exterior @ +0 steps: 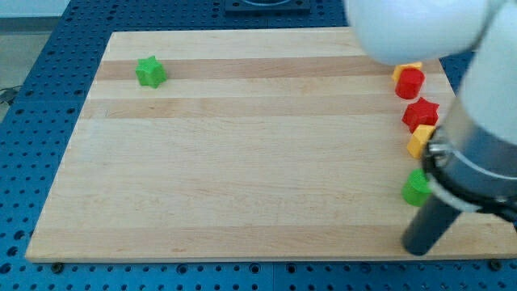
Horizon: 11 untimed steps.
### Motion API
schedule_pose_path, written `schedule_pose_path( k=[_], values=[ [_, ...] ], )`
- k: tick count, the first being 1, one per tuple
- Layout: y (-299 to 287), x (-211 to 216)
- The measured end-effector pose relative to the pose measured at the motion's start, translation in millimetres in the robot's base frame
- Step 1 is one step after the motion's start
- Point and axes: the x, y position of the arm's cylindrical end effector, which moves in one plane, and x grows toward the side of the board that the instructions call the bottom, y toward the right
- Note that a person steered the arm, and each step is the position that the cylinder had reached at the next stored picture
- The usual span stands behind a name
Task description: Move the blue cube slightly to the left
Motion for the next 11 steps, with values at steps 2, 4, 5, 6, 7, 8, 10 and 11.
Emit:
schedule_pose_path(
  k=[2, 4, 5, 6, 7, 8, 10, 11],
  values=[
    [56.2, -25.3],
    [81.2, -36.8],
    [82.0, -51.3],
    [78.9, -57.1],
    [78.2, -58.8],
    [78.5, -68.4],
    [78.5, -72.0],
    [77.8, -72.0]
  ],
)
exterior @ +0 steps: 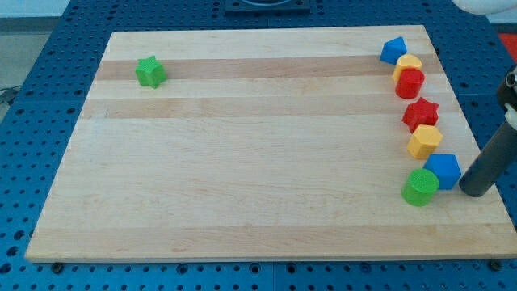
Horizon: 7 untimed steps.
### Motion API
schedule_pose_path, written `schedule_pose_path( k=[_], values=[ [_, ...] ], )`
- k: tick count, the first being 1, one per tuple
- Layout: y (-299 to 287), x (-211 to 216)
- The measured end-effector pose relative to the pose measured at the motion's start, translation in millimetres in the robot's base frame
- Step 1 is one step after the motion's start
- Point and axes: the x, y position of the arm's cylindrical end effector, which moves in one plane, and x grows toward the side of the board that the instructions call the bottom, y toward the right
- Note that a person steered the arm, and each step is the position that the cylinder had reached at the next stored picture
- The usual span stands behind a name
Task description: Move the blue cube slightly to the left
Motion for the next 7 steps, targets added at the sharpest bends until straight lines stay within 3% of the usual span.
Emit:
schedule_pose_path(
  k=[3, 4, 7],
  values=[
    [-12.6, 0.7],
    [-3.3, 24.6],
    [-72.4, 49.9]
  ],
)
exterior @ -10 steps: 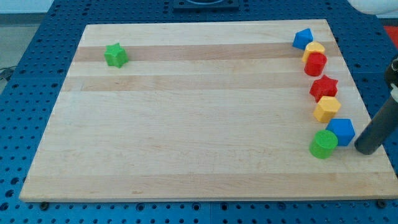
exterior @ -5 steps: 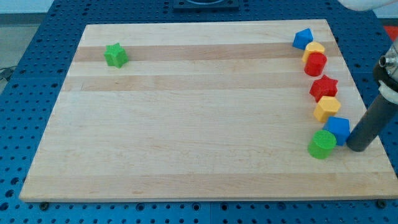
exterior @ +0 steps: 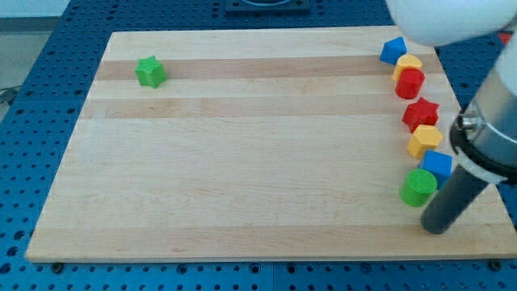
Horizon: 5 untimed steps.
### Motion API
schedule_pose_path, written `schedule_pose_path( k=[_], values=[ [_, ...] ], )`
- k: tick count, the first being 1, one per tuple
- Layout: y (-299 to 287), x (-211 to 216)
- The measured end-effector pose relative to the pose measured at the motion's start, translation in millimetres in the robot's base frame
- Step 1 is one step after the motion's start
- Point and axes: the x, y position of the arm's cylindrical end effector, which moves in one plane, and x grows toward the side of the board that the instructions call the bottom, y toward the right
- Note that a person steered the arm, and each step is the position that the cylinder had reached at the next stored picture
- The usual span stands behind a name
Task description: Move the blue cube slightly to the left
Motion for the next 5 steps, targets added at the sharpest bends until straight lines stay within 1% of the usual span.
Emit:
schedule_pose_path(
  k=[2, 3, 4, 5],
  values=[
    [-49.2, 0.0],
    [-67.5, -12.1],
    [-78.7, -38.7],
    [-79.6, -80.1]
  ],
)
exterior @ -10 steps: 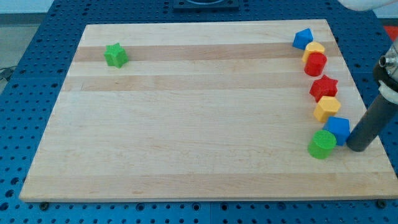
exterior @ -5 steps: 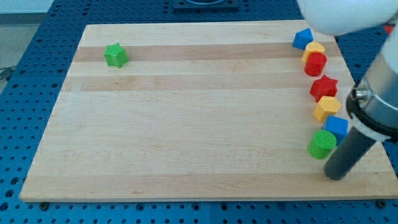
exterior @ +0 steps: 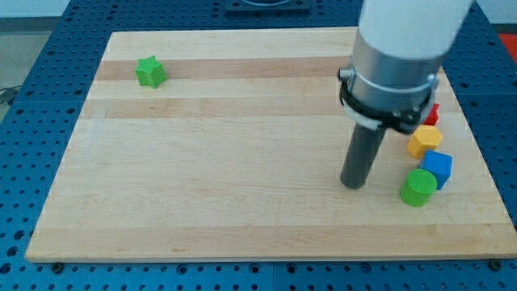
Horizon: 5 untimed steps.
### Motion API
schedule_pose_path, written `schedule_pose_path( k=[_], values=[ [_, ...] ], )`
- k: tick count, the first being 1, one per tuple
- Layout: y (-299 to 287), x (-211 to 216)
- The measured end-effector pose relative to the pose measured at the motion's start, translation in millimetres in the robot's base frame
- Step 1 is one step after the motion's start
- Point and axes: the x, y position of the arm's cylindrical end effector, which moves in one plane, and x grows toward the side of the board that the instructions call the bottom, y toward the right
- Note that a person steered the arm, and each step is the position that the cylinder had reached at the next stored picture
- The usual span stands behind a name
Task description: Move the blue cube slightly to the left
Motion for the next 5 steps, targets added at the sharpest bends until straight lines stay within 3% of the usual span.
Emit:
schedule_pose_path(
  k=[2, 5],
  values=[
    [25.6, -50.8],
    [38.9, -24.9]
  ],
)
